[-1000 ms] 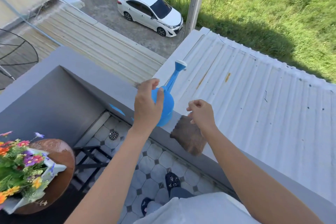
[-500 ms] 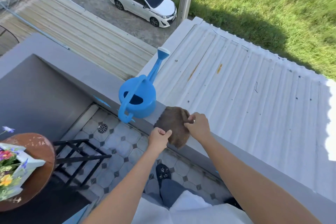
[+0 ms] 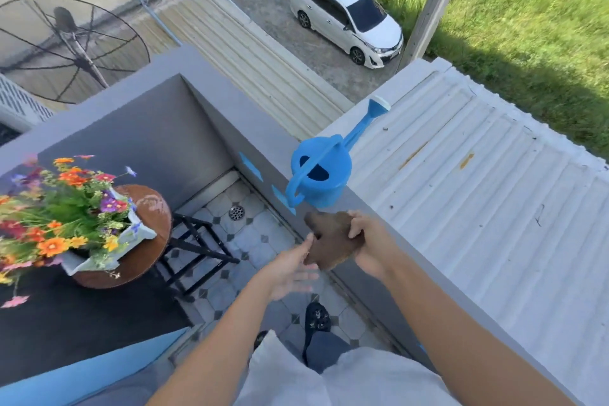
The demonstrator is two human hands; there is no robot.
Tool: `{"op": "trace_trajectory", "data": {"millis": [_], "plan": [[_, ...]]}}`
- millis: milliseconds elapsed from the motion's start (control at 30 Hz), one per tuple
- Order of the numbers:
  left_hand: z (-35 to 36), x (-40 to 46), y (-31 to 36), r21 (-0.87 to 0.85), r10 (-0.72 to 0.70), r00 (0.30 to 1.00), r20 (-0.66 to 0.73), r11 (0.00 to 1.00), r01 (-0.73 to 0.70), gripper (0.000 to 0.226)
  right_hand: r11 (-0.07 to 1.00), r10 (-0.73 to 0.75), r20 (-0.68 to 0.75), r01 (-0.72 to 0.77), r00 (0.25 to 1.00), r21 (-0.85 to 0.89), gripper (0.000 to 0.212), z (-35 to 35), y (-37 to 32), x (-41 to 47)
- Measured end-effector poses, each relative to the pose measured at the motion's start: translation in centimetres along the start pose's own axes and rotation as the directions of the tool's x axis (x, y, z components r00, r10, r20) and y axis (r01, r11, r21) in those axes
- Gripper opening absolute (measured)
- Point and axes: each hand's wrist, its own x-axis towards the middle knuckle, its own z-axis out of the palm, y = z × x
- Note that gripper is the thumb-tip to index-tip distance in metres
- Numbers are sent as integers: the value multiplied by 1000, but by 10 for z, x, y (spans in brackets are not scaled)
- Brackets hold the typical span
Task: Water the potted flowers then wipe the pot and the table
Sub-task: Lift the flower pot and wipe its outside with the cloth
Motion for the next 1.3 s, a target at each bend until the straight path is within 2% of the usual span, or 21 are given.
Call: {"op": "trace_trajectory", "data": {"millis": [67, 100, 200, 267, 333, 400, 467, 533, 600, 733, 800, 867, 1000, 1133, 1300], "plan": [[-21, -21, -6, -190, 49, 995, 90, 981, -32, 64, 999, 41, 152, -37, 987, -30, 47, 24, 8, 3], [-30, -31, -9, -286, 121, 990, 74, 953, -95, 63, 997, 63, 208, -54, 976, -52, 49, 36, 14, 7], [-62, -61, -15, -448, 327, 924, -198, 808, -382, 46, 988, 137, 281, -113, 950, -102, 34, 74, 31, 16], [-89, -76, -17, -439, 405, 828, -387, 709, -552, 40, 966, 213, 253, -164, 944, -201, 27, 101, 41, 20], [-116, -89, -20, -363, 456, 737, -498, 662, -655, 36, 908, 315, 217, -227, 924, -352, 35, 128, 50, 23], [-138, -102, -21, -269, 495, 650, -577, 636, -723, 36, 840, 407, 221, -268, 886, -472, 42, 156, 58, 24], [-155, -114, -19, -207, 522, 592, -614, 617, -759, 40, 785, 479, 242, -288, 844, -548, 42, 180, 65, 28], [-173, -119, -21, -188, 503, 584, -637, 633, -751, 43, 739, 524, 227, -306, 821, -600, 39, 201, 71, 34], [-193, -117, -23, -167, 429, 591, -683, 696, -698, 39, 713, 512, 183, -296, 839, -635, 41, 220, 77, 42], [-230, -95, -16, -252, 159, 664, -730, 841, -479, 34, 747, 313, 146, -148, 938, -648, 32, 245, 93, 60], [-240, -84, -7, -227, 100, 633, -768, 881, -415, 21, 768, 218, 130, -88, 967, -634, 29, 249, 99, 68], [-254, -68, 1, -231, 56, 611, -789, 896, -380, 21, 782, 166, 89, -76, 982, -618, 29, 253, 108, 78], [-278, -42, 11, -371, -41, 648, -761, 846, -382, 25, 791, 120, 18, -85, 993, -606, 26, 258, 115, 92], [-291, -33, 26, -458, -100, 631, -769, 775, -436, 44, 794, 51, -17, -51, 999, -605, 20, 271, 113, 99], [-304, -23, 35, -578, -183, 670, -720, 692, -432, 35, 831, -1, -30, -16, 1000, -557, 17, 290, 113, 105]]}}
